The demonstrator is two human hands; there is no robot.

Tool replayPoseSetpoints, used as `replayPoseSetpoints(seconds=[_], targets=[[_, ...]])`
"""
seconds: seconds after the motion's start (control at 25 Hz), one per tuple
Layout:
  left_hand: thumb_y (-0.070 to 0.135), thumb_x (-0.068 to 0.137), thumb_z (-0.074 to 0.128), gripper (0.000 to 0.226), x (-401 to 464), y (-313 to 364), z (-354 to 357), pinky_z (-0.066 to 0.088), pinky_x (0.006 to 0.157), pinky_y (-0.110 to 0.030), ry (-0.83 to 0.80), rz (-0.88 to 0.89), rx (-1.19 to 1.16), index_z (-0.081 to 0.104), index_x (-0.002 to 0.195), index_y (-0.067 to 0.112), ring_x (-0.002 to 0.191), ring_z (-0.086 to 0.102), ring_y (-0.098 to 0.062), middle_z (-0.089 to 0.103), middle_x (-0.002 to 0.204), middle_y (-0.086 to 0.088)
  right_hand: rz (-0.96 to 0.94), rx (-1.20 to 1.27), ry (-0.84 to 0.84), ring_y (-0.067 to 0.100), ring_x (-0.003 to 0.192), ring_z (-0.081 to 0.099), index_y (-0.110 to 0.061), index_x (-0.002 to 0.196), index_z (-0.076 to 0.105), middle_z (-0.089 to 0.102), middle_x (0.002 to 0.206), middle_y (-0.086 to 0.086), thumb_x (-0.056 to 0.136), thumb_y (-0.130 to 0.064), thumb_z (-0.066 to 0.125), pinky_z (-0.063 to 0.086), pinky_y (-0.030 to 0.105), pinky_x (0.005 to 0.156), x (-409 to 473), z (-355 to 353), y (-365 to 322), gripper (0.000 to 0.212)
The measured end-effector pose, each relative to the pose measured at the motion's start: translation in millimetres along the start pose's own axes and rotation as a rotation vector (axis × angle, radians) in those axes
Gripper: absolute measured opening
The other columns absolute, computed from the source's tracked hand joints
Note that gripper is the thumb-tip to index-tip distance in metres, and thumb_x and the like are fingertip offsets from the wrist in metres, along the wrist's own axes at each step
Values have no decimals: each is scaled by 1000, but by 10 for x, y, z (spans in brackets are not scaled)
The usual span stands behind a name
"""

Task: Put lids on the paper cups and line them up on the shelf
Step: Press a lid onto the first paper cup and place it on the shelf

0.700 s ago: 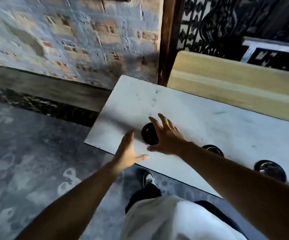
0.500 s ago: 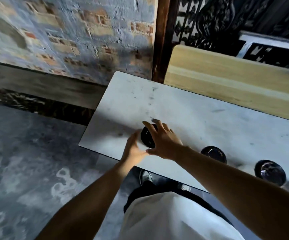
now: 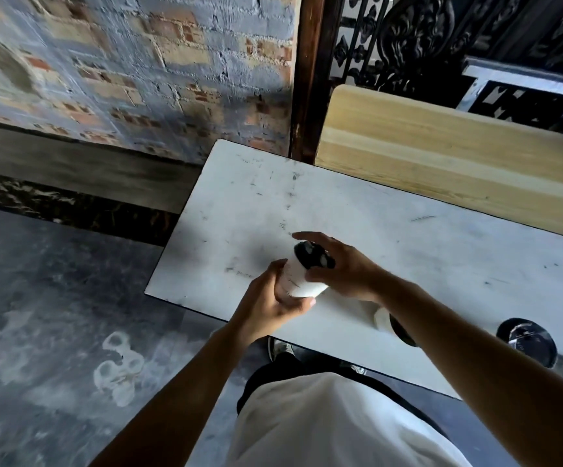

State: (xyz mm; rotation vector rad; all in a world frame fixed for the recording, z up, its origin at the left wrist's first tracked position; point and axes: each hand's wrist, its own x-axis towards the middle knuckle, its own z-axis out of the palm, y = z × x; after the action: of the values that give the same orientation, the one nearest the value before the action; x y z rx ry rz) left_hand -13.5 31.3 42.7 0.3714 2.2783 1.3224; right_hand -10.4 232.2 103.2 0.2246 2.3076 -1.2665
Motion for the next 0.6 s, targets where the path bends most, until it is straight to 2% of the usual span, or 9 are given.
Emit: replayPoseSetpoints(seconds=[0.16, 0.24, 0.32, 0.4, 0.48, 0.6], targets=[[54, 71, 76, 60, -63, 458, -88, 60, 66, -35, -45, -2, 158, 55, 122, 29, 76, 70, -11, 74, 92, 7, 15, 358, -36, 22, 105, 62, -40, 128, 60, 67, 121, 0, 76, -34, 54, 49, 34, 87, -126, -112, 77, 53], [60, 70, 71, 59, -91, 663, -77, 59, 68, -37, -63, -20, 262, 53, 117, 29, 79, 69, -15, 72, 92, 7, 42, 567, 21, 18, 99, 66, -31, 122, 66, 69, 120, 3, 86, -38, 47, 52, 29, 81, -157, -85, 100, 42], [63, 68, 68, 62, -110, 809, -47, 59, 73, -38, -107, -39, 372, 49, 115, 27, 84, 70, -21, 72, 95, 5, 92, 684, 120, 15, 103, 68, -25, 121, 71, 71, 120, 3, 100, -49, 40, 53, 32, 91, -180, -52, 132, 44], [60, 67, 70, 64, -105, 912, 6, 58, 76, -40, -152, -57, 496, 44, 114, 24, 88, 70, -28, 72, 98, 0, 149, 751, 174, 20, 107, 69, -24, 117, 76, 76, 115, -1, 106, -49, 36, 50, 40, 101, -201, -9, 210, 48], [55, 67, 71, 62, -94, 989, 58, 57, 76, -40, -162, -66, 568, 40, 110, 22, 88, 68, -32, 71, 100, -4, 167, 825, 204, 23, 101, 70, -21, 114, 79, 79, 108, 0, 106, -45, 41, 49, 43, 99, -245, 7, 261, 46], [51, 66, 69, 57, -56, 1091, 114, 55, 72, -37, -155, -76, 602, 39, 106, 23, 84, 67, -32, 70, 98, -3, 160, 880, 266, 23, 100, 71, -18, 114, 79, 78, 110, 4, 104, -40, 44, 51, 44, 96, -301, -23, 286, 42]])
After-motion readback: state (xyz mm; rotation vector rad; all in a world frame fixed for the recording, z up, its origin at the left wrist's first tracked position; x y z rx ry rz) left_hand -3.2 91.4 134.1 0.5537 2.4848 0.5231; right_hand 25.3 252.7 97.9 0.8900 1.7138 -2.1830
